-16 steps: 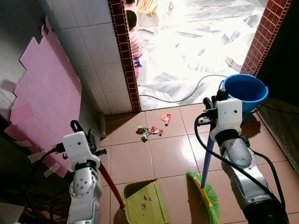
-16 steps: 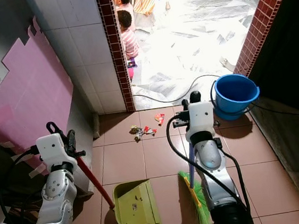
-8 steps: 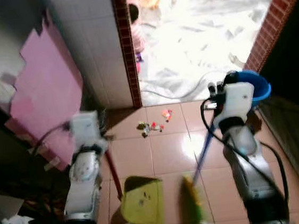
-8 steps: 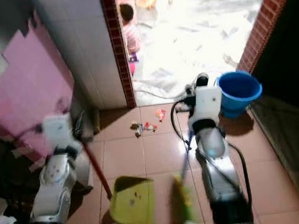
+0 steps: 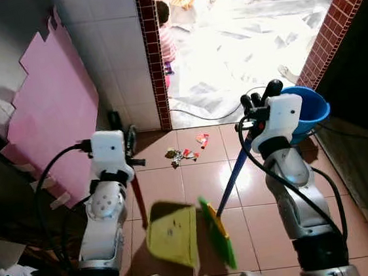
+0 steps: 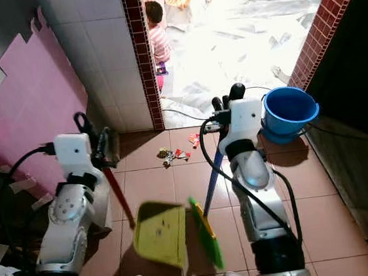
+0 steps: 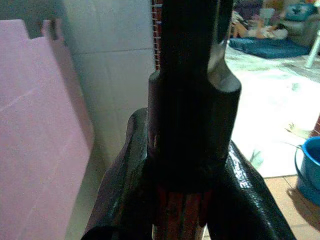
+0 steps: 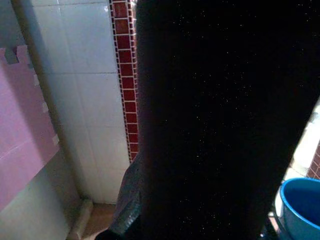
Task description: Sweep floor
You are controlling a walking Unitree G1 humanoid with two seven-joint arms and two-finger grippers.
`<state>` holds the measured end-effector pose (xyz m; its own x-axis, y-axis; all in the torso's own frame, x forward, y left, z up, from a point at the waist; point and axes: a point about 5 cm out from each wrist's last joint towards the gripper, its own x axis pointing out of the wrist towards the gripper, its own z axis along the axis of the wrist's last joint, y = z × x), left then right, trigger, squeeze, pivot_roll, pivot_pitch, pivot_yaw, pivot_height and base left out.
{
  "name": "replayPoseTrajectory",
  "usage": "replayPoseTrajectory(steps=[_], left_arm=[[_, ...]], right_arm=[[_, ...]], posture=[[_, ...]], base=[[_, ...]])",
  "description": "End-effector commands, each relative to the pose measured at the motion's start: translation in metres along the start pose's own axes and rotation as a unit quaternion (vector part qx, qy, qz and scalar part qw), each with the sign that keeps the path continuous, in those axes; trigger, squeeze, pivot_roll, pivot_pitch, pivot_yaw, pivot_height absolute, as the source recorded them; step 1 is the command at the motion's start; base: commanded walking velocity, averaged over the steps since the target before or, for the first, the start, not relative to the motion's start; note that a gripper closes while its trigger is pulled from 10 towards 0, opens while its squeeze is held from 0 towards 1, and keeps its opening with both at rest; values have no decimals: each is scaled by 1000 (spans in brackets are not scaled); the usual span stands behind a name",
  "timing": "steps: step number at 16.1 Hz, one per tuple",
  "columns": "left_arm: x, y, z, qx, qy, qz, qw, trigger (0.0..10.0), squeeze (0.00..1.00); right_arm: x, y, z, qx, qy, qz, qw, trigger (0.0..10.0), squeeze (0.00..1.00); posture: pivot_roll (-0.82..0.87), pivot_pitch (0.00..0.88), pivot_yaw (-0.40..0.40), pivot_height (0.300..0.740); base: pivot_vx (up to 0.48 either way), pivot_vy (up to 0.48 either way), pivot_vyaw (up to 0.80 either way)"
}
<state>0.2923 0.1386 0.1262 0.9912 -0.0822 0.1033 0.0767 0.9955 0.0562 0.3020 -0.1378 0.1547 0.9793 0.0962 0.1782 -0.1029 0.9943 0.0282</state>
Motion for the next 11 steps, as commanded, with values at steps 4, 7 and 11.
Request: replayPoseTrajectory(steps=[4,7,11], left_arm=[[11,1,25,-14,-56,15,998,10000,0],[14,0,26,-20,-54,12,998,10000,0],[13,-4,23,-25,-49,9,998,10000,0]], right_arm=[[4,5,10,-3,-22,18,1000,10000,0],[6,6,11,2,-24,17,1000,10000,0],[9,11,17,-26,-42,30,998,10000,0]], posture=[[-27,92,23,740],[-25,94,24,740],[-24,89,21,740]], base=[[169,0,739],[347,0,0],[347,0,0]])
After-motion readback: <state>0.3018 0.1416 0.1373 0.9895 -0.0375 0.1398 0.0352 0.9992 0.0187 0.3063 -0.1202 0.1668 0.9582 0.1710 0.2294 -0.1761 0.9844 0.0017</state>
